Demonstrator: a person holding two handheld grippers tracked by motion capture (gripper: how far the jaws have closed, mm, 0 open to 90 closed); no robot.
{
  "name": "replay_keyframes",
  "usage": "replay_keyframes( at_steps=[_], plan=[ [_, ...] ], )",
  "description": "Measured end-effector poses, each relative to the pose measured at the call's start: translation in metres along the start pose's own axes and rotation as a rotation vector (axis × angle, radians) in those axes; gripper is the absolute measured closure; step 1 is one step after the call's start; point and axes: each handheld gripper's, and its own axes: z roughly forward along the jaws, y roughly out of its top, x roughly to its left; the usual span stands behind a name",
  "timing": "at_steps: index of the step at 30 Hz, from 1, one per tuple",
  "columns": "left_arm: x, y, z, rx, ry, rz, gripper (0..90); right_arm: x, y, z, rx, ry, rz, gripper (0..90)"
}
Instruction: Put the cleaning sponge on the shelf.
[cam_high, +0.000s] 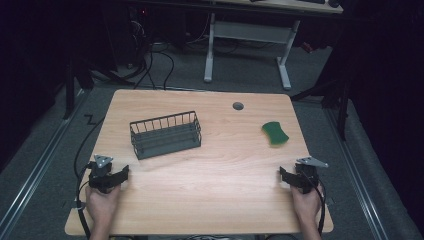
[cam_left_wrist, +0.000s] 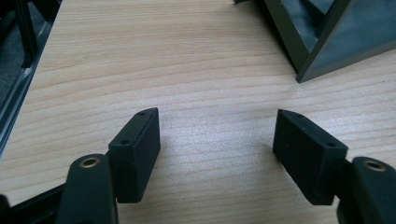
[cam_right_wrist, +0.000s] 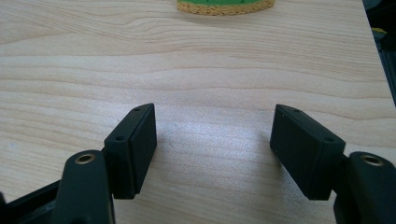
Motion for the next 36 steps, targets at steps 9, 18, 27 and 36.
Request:
replay_keyframes(
  at_steps=[9, 18, 27, 36],
  plan=[
    [0.0001, 0.0003, 0.0003, 0.001, -0.006, 0.0, 31.4, 0.0003, 0.0002, 0.0002, 0.001, 0.001, 0.0, 30.9],
    [-0.0008, 0.0, -0.0002, 0.007, -0.022, 0.018, 29.4, 0.0013, 0.0012, 0.0019, 0.018, 0.044, -0.038, 18.8],
    [-0.0023, 0.0001, -0.0018, 0.009, -0.023, 0.023, 34.1, 0.002, 0.0029, 0.0015, 0.01, 0.038, -0.043, 30.2],
    [-0.0063, 0.001, -0.005, 0.012, -0.047, 0.036, 36.1, 0.0013, 0.0065, -0.0006, -0.017, 0.09, -0.007, 36.7]
  ],
)
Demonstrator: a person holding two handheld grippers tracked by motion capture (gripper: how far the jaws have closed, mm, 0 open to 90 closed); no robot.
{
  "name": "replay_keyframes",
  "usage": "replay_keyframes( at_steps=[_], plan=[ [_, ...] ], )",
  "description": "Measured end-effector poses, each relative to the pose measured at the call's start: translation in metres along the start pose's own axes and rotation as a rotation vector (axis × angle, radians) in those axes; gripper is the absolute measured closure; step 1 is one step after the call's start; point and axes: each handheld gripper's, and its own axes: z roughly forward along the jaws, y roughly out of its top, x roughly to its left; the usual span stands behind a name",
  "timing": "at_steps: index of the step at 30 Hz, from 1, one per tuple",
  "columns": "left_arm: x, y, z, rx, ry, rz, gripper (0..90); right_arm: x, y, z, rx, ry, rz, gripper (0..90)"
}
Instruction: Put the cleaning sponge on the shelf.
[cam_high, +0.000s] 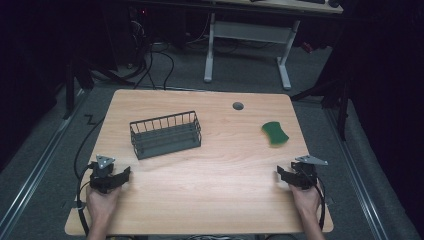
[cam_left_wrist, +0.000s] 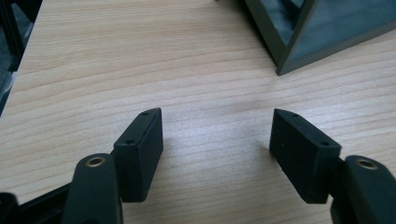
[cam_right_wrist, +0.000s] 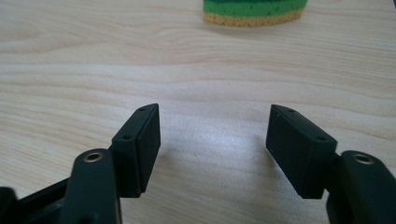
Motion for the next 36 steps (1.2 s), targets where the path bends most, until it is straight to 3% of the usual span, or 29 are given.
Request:
replay_keyframes(
  at_steps=[4, 10, 16, 23, 29, 36],
  plan=[
    [-0.004, 0.002, -0.001, 0.005, -0.027, 0.008, 37.1, -0.001, 0.001, 0.0, -0.015, 0.047, 0.008, 37.4],
    [-0.009, 0.006, -0.002, 0.008, -0.054, 0.029, 36.0, 0.002, 0.005, -0.001, -0.017, 0.063, 0.014, 39.0],
    [-0.015, 0.012, -0.007, -0.026, -0.068, 0.047, 36.1, 0.009, 0.017, -0.002, -0.044, 0.084, -0.007, 39.9],
    [-0.021, 0.019, -0.008, -0.029, -0.091, 0.044, 36.9, 0.031, 0.038, -0.002, -0.07, 0.137, -0.041, 43.9],
    [-0.026, 0.026, -0.01, -0.032, -0.09, 0.048, 38.1, 0.048, 0.055, 0.003, -0.07, 0.185, -0.067, 46.5],
    [-0.029, 0.034, -0.008, -0.032, -0.074, 0.033, 40.4, 0.076, 0.078, 0.017, -0.059, 0.232, -0.133, 49.5]
  ],
)
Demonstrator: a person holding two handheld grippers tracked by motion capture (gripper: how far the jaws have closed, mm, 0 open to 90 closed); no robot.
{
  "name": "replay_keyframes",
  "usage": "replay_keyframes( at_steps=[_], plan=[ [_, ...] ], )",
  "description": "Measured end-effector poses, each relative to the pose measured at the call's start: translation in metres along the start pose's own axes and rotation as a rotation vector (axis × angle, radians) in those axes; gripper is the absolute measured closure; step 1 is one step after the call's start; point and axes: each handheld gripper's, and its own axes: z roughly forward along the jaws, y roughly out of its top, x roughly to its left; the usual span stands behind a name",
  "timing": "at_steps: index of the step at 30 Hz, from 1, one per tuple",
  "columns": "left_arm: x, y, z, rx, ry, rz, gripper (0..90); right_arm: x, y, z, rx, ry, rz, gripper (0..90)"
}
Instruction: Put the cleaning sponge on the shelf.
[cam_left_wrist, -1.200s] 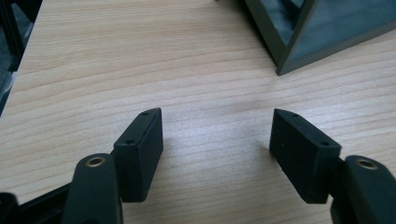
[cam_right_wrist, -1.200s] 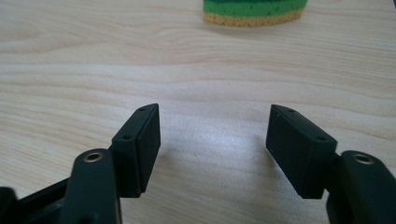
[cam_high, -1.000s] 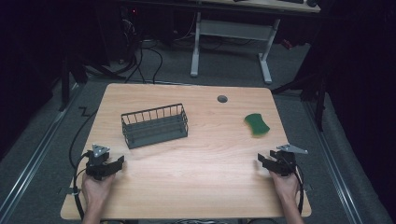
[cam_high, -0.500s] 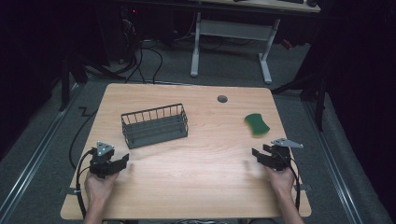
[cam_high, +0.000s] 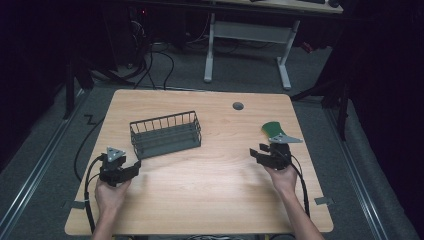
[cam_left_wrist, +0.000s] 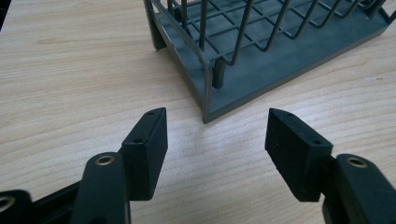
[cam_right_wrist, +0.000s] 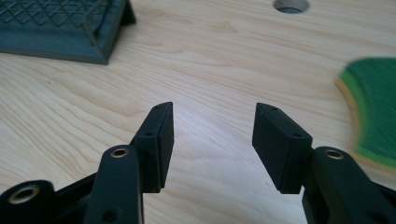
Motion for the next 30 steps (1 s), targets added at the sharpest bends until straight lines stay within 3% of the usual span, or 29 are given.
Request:
replay_keyframes(
  at_steps=[5, 17, 30],
  plan=[
    [-0.001, 0.006, 0.003, 0.006, 0.008, -0.01, 43.5, 0.023, 0.021, 0.023, 0.024, 0.05, -0.047, 52.1],
    [0.002, 0.01, 0.011, -0.019, -0.013, -0.075, 51.9, 0.056, 0.047, 0.066, 0.068, 0.125, -0.108, 55.6],
    [0.0, 0.02, 0.018, -0.004, -0.009, -0.061, 61.3, 0.087, 0.064, 0.113, 0.125, 0.187, -0.137, 63.1]
  ],
)
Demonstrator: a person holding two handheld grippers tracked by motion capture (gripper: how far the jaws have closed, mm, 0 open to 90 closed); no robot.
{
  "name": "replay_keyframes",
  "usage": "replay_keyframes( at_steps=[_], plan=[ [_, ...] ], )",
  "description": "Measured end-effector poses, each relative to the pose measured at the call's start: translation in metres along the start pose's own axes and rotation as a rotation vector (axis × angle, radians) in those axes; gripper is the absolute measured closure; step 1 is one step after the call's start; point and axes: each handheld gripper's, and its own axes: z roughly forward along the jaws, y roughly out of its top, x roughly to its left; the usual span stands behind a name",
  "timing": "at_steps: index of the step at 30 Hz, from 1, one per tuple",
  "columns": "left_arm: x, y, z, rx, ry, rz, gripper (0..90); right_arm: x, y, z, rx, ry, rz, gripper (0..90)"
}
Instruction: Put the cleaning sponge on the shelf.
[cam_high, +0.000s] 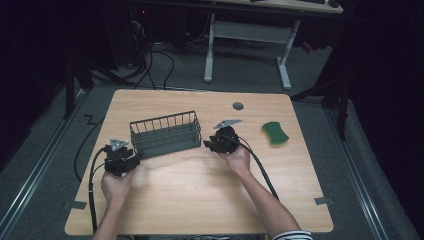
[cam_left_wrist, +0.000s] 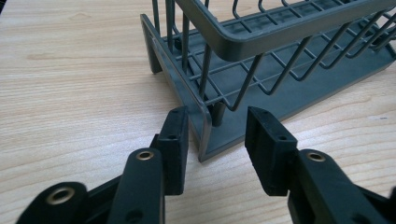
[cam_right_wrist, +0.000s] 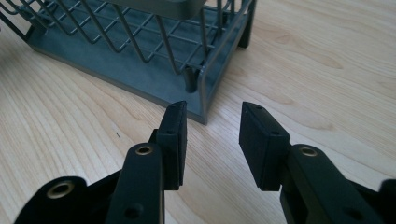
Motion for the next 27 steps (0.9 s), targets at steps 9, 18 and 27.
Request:
replay_keyframes(
  at_steps=[9, 18, 27],
  plan=[
    [0.001, -0.001, 0.005, 0.006, -0.005, -0.004, 66.3, 0.003, 0.007, 0.016, 0.004, -0.001, 0.004, 69.3],
    [0.001, -0.001, 0.008, 0.022, -0.014, 0.004, 71.2, 0.006, 0.012, 0.023, 0.021, -0.017, -0.025, 82.2],
    [0.003, -0.002, 0.008, 0.036, -0.027, 0.011, 84.9, 0.006, 0.011, 0.023, 0.038, -0.026, -0.041, 86.4]
  ],
)
